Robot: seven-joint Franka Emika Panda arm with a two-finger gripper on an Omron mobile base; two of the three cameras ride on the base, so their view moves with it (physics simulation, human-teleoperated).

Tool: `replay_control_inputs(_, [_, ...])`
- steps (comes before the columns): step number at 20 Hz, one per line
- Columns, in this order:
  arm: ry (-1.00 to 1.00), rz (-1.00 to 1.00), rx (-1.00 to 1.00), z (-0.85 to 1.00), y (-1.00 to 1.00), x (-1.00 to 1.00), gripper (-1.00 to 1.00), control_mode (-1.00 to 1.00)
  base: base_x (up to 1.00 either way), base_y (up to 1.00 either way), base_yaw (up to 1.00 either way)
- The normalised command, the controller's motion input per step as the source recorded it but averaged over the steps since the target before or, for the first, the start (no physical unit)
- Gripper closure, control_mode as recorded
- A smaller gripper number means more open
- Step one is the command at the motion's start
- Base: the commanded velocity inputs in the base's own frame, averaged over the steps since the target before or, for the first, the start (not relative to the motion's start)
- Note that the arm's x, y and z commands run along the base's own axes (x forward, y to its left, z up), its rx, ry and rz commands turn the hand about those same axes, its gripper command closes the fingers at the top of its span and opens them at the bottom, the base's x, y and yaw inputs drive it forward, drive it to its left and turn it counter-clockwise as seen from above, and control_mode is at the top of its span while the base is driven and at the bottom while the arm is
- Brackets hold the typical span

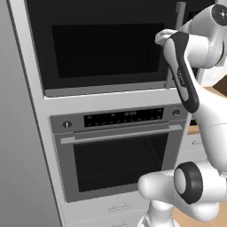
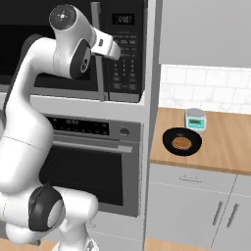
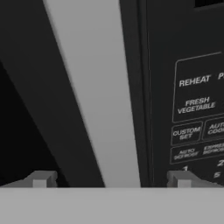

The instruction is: Open the microwave, place the bowl with waffle inside the microwave, then close the microwave door and turn it on.

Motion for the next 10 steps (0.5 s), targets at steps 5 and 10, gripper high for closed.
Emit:
replay_control_inputs(5, [-0.08,0.0,0.0,-0.05,-0.03,0.32,-1.0,-1.0,0.0,0.0,0.0])
replay_control_inputs(10, [0.0,0.0,0.0,-0.08,0.0,0.42,1.0,-1.0,0.0,0.0,0.0])
